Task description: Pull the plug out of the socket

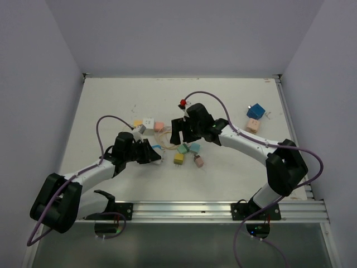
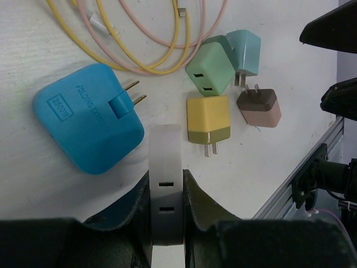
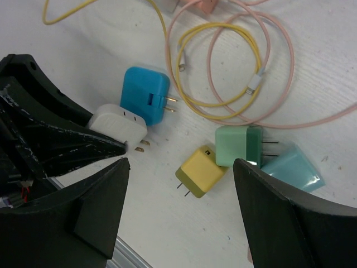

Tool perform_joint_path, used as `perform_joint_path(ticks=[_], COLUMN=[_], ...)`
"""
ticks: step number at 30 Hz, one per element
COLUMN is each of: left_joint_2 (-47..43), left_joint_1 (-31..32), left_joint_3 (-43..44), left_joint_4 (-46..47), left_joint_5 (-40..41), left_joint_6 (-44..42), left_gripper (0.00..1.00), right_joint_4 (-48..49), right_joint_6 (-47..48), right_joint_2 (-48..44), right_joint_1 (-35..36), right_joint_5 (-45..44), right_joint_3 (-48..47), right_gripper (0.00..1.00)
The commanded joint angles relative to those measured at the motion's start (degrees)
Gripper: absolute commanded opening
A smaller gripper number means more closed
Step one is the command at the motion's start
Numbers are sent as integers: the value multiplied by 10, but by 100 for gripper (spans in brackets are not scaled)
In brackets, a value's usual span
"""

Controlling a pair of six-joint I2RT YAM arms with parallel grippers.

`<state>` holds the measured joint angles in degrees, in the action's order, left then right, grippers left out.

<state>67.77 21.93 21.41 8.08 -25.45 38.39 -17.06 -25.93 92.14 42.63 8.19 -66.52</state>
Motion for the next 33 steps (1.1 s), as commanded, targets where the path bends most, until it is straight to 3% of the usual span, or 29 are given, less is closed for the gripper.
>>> perform_joint_path(ticks=[1, 3, 7, 11, 14, 15, 18, 20, 27, 30, 33], left_joint_2=[11, 9, -14, -46, -78, -88, -124, -140, -90, -43, 16], left_joint_1=[5, 6, 5, 5, 5, 5, 5, 5, 4, 4, 3], left_joint_3=[0, 1, -4, -3, 7, 12, 34, 66, 250, 309, 360], left_joint_4=[21, -22, -68, -110, -151, -173, -222, -263, -390, -400, -393], left_joint_5=[-4, 28, 63, 83, 103, 113, 140, 161, 358, 413, 418], left_joint_6=[1, -6, -10, -2, -1, -2, -7, -14, -39, -54, -71], left_gripper=[20, 22, 37, 42, 55, 67, 87, 92, 91, 91, 92], right_joint_4=[5, 5, 7, 7, 5, 4, -3, -5, -15, -19, -21], right_joint_6=[12, 13, 16, 16, 18, 20, 30, 35, 44, 49, 54], right_joint_2=[-34, -35, -32, -28, -29, -31, -36, -43, -61, -71, -82], right_joint_1=[-1, -1, -1, -1, -1, -1, 0, -1, -1, 0, -1], right_joint_5=[-14, -14, -15, -12, -13, -15, -21, -30, -42, -54, -62], right_joint_3=[7, 9, 10, 11, 15, 15, 16, 17, 19, 24, 30], right_gripper=[79, 79, 79, 79, 79, 79, 79, 79, 79, 79, 79])
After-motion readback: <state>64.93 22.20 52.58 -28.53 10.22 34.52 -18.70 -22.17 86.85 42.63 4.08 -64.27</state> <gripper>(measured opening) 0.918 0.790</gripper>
